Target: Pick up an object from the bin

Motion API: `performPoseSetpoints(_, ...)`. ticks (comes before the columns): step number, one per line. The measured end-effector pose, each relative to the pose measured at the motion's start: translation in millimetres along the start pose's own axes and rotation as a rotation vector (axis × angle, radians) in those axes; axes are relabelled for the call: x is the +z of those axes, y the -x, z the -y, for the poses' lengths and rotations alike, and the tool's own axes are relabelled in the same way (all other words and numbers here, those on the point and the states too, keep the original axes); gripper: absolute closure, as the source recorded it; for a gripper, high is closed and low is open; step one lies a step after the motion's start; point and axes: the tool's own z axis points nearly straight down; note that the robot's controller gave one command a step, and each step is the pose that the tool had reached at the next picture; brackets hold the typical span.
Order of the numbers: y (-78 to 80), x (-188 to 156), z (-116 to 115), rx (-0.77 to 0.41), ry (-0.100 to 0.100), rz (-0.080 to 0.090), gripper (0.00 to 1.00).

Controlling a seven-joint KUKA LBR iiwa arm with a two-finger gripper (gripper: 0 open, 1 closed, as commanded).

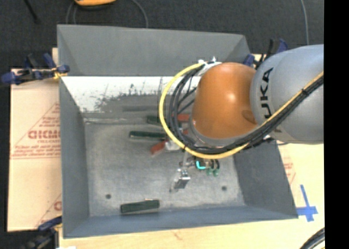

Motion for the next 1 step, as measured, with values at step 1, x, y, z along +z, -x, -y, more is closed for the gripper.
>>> performPoseSetpoints(1, 1.8, -4.0, 0.3, 0.003, 0.001, 0.008, 0.00)
